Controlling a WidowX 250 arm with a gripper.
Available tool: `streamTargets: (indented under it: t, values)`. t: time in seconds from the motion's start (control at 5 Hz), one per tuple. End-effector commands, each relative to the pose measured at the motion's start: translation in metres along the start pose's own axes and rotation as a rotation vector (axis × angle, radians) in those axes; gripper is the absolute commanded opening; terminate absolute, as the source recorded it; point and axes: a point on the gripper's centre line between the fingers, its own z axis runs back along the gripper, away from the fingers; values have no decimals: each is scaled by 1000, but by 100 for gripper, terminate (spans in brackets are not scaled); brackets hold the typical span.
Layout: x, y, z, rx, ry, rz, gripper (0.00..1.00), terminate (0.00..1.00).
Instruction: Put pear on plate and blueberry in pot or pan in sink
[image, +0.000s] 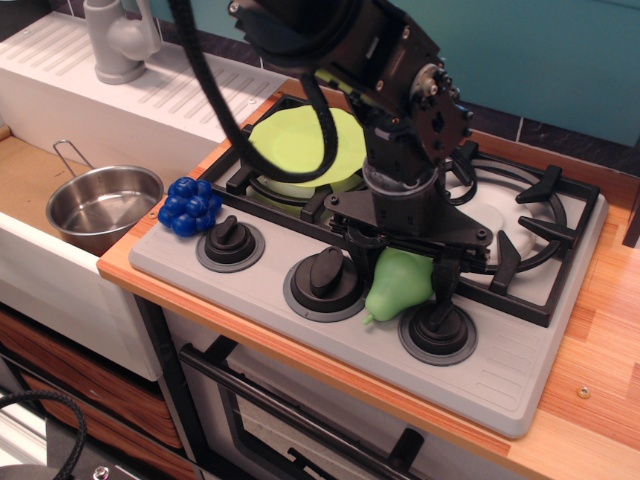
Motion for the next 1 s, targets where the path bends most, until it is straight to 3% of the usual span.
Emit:
streamTargets:
  t: [0.0, 0.6, 0.8]
  values:
    - [5, 0, 31, 16, 34, -2, 0, 0]
    - [22, 3, 64, 54, 67, -13, 0, 0]
    - [38, 6, 62, 47, 39, -23, 0, 0]
